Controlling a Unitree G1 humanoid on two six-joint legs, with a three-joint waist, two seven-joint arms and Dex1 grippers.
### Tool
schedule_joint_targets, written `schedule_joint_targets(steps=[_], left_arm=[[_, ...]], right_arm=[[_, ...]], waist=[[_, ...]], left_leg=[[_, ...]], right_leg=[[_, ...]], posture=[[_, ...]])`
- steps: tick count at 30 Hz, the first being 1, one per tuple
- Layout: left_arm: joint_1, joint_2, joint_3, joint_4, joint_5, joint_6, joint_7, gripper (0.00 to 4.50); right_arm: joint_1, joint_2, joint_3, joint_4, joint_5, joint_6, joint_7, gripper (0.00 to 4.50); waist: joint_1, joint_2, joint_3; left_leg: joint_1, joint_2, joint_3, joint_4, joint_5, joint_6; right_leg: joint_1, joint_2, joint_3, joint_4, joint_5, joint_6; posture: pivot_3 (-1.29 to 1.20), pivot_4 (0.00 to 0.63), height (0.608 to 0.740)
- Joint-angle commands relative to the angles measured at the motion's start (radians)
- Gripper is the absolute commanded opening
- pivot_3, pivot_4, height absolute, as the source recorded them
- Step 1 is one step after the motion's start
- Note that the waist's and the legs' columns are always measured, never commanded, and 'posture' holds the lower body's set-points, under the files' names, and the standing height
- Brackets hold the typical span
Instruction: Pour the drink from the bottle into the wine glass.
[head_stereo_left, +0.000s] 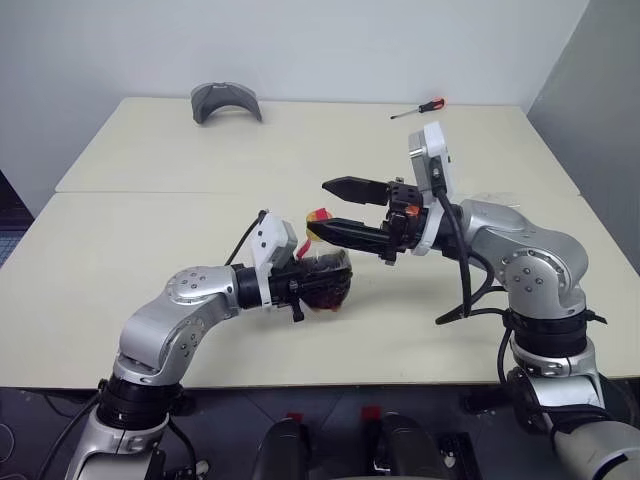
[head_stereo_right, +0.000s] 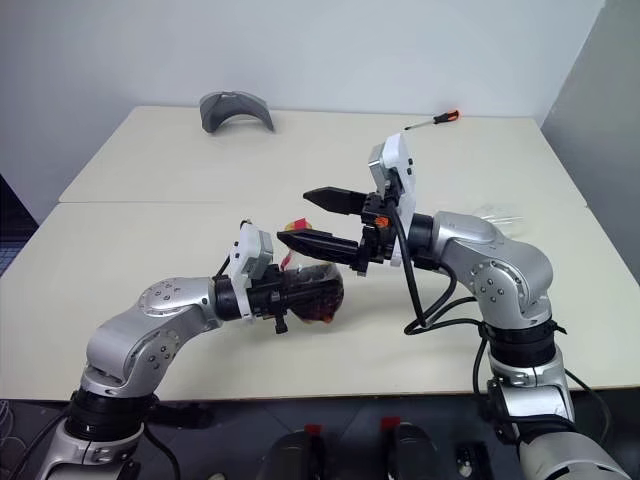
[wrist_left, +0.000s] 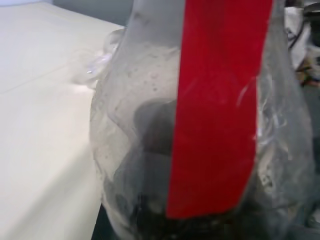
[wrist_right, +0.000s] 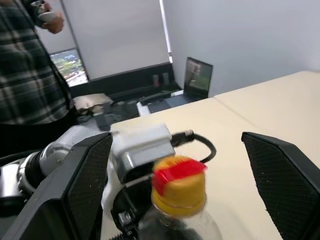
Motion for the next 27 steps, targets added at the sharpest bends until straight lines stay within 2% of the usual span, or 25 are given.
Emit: schedule_joint_targets(steps=[1, 7, 13, 21, 27], left_arm=[[-0.027, -0.029, 0.020, 0.004, 0.019, -0.047, 0.032, 0.99], [-0.064, -0.048, 0.015, 0.026, 0.035, -0.053, 0.043, 0.99], [-0.082, -0.037, 0.006, 0.025, 0.037, -0.047, 0.023, 0.99], [-0.052, -0.032, 0.002, -0.007, 0.027, -0.035, 0.012, 0.99], [-0.052, -0.027, 0.007, -0.001, 0.028, -0.039, 0.006, 0.99]], right_arm=[[0.005, 0.012, 0.011, -0.041, -0.030, -0.036, -0.049, 4.41], [0.020, 0.014, 0.096, -0.010, -0.174, -0.131, -0.083, 4.41], [0.002, 0.041, 0.116, 0.050, -0.248, -0.188, -0.103, 4.41], [-0.024, 0.058, 0.105, 0.097, -0.275, -0.210, -0.091, 4.41], [-0.032, 0.065, 0.071, 0.073, -0.214, -0.167, -0.079, 4.41]], waist=[[0.000, 0.000, 0.000], [0.000, 0.000, 0.000], [-0.001, 0.000, 0.000], [-0.001, 0.000, 0.000], [-0.001, 0.000, 0.000]], left_leg=[[0.000, 0.000, 0.000, 0.000, 0.000, 0.000], [0.000, -0.001, 0.000, 0.000, 0.000, 0.000], [0.000, 0.000, 0.001, 0.000, 0.000, 0.000], [0.000, 0.000, 0.001, 0.000, 0.000, 0.000], [0.000, 0.000, 0.001, 0.000, 0.000, 0.000]], right_leg=[[0.000, 0.000, 0.000, 0.000, 0.000, 0.000], [0.000, 0.000, 0.000, -0.001, 0.000, 0.000], [0.000, 0.000, 0.000, -0.001, 0.000, 0.000], [0.000, 0.001, 0.000, -0.001, 0.000, -0.001], [0.000, 0.000, 0.000, -0.001, 0.001, -0.001]], posture=[[0.00, 0.150, 0.740], [0.00, 0.150, 0.740], [0.00, 0.150, 0.740], [0.00, 0.150, 0.740], [0.00, 0.150, 0.740]])
